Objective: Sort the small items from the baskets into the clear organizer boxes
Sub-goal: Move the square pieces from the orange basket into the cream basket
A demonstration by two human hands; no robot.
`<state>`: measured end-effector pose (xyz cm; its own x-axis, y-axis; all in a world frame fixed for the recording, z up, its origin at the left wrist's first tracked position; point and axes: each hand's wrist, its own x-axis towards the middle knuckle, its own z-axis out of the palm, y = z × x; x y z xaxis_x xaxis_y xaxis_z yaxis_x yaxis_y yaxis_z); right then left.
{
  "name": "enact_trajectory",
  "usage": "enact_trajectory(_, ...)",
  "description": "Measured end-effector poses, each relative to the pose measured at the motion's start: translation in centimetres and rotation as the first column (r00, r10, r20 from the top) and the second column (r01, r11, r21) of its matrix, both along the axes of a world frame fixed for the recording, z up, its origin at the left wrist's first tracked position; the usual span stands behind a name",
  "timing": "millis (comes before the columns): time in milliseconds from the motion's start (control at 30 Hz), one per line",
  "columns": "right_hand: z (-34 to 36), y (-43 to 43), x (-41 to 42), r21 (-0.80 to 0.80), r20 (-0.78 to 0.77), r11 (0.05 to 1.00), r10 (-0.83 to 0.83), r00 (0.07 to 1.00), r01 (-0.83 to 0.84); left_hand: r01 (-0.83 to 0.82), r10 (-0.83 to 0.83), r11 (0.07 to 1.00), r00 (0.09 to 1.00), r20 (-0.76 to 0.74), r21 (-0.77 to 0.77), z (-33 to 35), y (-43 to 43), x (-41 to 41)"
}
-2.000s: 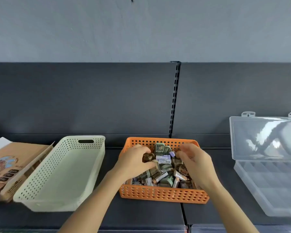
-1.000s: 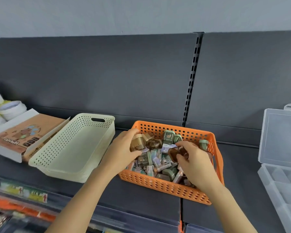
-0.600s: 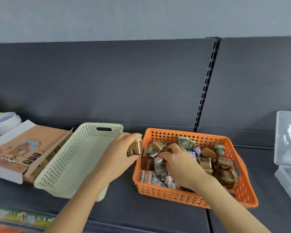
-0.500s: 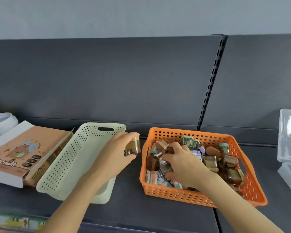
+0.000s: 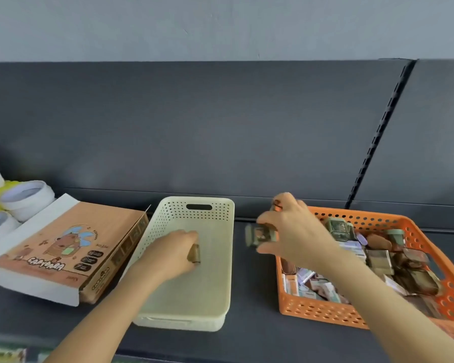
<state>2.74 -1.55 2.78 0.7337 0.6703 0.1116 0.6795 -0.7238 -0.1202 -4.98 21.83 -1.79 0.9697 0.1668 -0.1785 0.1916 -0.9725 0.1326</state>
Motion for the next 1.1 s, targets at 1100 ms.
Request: enact_trajectory(1100,-2.0,-6.2,3.7,0.073,-0.129,0.993,-0.084,0.988,0.094,0.245,-0.114,0.912,0.922,0.37,-0.329,3.2,-11.4,3.1)
